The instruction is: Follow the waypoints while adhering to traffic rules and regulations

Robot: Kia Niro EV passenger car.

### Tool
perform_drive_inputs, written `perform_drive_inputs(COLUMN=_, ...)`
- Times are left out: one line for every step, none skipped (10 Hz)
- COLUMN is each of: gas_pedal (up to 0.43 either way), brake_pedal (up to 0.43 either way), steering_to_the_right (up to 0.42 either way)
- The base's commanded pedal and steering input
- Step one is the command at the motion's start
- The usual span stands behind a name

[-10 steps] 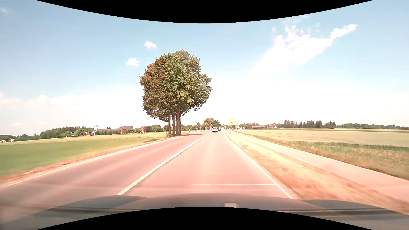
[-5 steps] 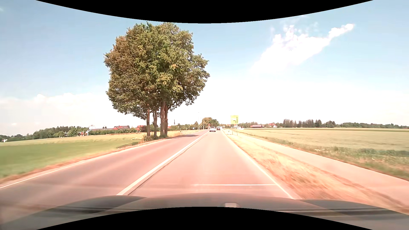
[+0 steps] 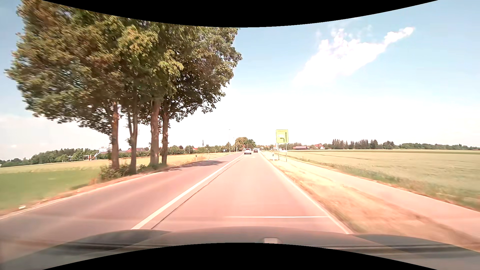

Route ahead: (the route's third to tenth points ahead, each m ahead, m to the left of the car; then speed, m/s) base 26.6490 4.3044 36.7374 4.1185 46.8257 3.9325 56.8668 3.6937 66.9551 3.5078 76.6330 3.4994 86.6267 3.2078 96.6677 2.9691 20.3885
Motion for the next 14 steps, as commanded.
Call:
perform_drive_inputs(gas_pedal=0.228, brake_pedal=0.0, steering_to_the_right=0.001)
perform_drive_inputs(gas_pedal=0.24, brake_pedal=0.0, steering_to_the_right=0.001)
perform_drive_inputs(gas_pedal=0.24, brake_pedal=0.0, steering_to_the_right=0.001)
perform_drive_inputs(gas_pedal=0.24, brake_pedal=0.0, steering_to_the_right=0.001)
perform_drive_inputs(gas_pedal=0.228, brake_pedal=0.0, steering_to_the_right=0.001)
perform_drive_inputs(gas_pedal=0.228, brake_pedal=0.0, steering_to_the_right=0.001)
perform_drive_inputs(gas_pedal=0.22, brake_pedal=0.0, steering_to_the_right=0.001)
perform_drive_inputs(gas_pedal=0.22, brake_pedal=0.0, steering_to_the_right=0.001)
perform_drive_inputs(gas_pedal=0.22, brake_pedal=0.0, steering_to_the_right=0.001)
perform_drive_inputs(gas_pedal=0.209, brake_pedal=0.0, steering_to_the_right=0.001)
perform_drive_inputs(gas_pedal=0.197, brake_pedal=0.0, steering_to_the_right=0.001)
perform_drive_inputs(gas_pedal=0.177, brake_pedal=0.0, steering_to_the_right=0.001)
perform_drive_inputs(gas_pedal=0.169, brake_pedal=0.0, steering_to_the_right=0.001)
perform_drive_inputs(gas_pedal=0.169, brake_pedal=0.0, steering_to_the_right=0.001)
